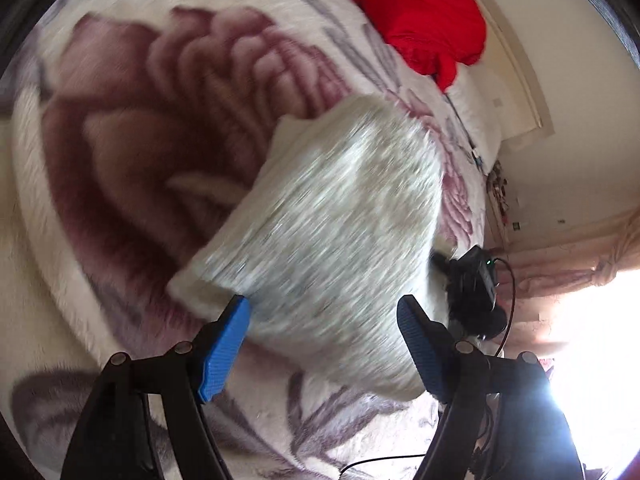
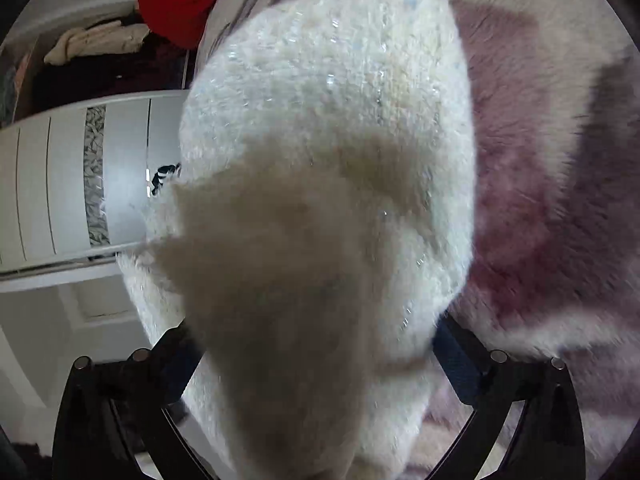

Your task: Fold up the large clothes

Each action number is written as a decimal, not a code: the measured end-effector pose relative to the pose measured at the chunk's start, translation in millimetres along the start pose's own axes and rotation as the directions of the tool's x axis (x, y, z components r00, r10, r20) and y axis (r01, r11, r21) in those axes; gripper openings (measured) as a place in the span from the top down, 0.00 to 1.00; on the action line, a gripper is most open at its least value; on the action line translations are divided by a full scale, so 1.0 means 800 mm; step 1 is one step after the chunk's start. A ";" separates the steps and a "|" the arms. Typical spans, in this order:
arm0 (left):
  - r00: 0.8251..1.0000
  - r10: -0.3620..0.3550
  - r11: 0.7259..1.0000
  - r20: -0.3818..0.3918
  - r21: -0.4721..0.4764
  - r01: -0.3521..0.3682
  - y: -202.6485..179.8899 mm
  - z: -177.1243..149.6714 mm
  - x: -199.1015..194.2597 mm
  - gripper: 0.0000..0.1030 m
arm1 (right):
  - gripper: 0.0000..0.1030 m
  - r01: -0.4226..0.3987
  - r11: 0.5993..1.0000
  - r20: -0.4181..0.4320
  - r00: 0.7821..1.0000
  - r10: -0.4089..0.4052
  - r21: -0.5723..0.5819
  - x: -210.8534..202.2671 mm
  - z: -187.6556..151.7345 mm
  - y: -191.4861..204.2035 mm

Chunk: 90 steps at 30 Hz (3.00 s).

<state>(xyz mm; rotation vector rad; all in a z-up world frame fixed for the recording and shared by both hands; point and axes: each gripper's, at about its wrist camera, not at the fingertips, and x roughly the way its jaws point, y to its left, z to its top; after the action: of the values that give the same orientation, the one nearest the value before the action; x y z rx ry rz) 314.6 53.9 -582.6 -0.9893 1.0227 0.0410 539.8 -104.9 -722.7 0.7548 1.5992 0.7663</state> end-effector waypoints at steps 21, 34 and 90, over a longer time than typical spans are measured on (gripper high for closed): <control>0.991 0.125 0.986 -0.043 0.114 -0.120 -0.003 -0.011 -0.062 0.28 | 0.28 -0.287 0.690 0.385 0.923 0.013 0.664 -0.043 -0.414 -0.048; 0.965 0.260 0.952 -0.036 0.175 -0.251 0.020 -0.092 -0.036 0.28 | 0.28 0.317 0.948 0.195 0.932 -0.306 -0.028 -0.086 -0.162 0.163; 0.916 -0.387 0.917 -0.103 -0.145 0.371 0.078 -0.036 0.022 0.27 | 0.08 0.347 0.936 0.017 0.938 -0.347 -0.063 -0.150 -0.148 -0.021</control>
<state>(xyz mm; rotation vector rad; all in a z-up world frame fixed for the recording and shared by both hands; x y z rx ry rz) 276.4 63.4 -641.1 -1.3040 0.9380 -0.2893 438.8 -221.2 -652.5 0.4085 1.6366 0.5539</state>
